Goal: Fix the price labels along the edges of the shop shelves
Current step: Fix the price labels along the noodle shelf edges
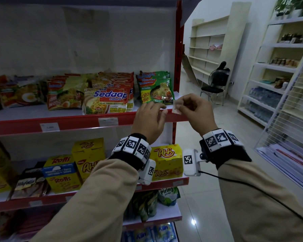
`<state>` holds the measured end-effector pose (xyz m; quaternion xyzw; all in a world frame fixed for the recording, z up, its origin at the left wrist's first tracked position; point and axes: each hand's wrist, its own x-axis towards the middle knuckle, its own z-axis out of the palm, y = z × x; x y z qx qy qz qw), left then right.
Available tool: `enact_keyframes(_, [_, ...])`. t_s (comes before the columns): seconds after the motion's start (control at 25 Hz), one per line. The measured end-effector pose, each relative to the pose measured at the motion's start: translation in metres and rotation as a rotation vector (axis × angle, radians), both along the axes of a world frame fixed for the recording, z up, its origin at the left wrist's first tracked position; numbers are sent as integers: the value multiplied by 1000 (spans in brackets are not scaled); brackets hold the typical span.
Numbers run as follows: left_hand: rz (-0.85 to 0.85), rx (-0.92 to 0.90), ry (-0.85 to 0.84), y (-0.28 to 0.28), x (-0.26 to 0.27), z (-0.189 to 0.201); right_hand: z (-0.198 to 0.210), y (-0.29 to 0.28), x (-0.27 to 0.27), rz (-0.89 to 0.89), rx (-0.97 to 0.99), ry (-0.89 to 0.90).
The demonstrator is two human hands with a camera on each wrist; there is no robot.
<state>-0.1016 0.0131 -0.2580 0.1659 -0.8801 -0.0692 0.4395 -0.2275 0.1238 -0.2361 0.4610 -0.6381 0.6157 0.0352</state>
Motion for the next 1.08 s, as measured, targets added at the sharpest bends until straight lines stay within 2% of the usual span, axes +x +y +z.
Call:
enact_keyframes(0.12, [-6,57,26,3,-3,0,-2,-3,8,95,-69,-233])
enact_keyframes(0.24, [9,41,41,1,-4,0,-7,-4,14,176,-84,-314])
enact_keyframes(0.32, [20,26,10,-1,-4,1,-10,-4,14,137,-48,-220])
enact_keyframes(0.44, [21,9,-39,-1,0,5,-7,-1,6,4,54,101])
enact_keyframes(0.48, [21,-1,-58,0,2,7,-5,0,3,-20,66,155])
enact_keyframes(0.68, [86,29,-136,3,14,18,1,0,-3,-49,20,167])
enact_keyframes(0.84, [-27,160,-117,1,21,19,-1,-6,-2,-20,137,286])
enact_keyframes(0.92, [-48,141,-134,1,21,18,-3,-7,-4,-23,176,330])
enact_keyframes(1.08, [25,74,-147,0,15,12,-5,-7,-4,-54,182,364])
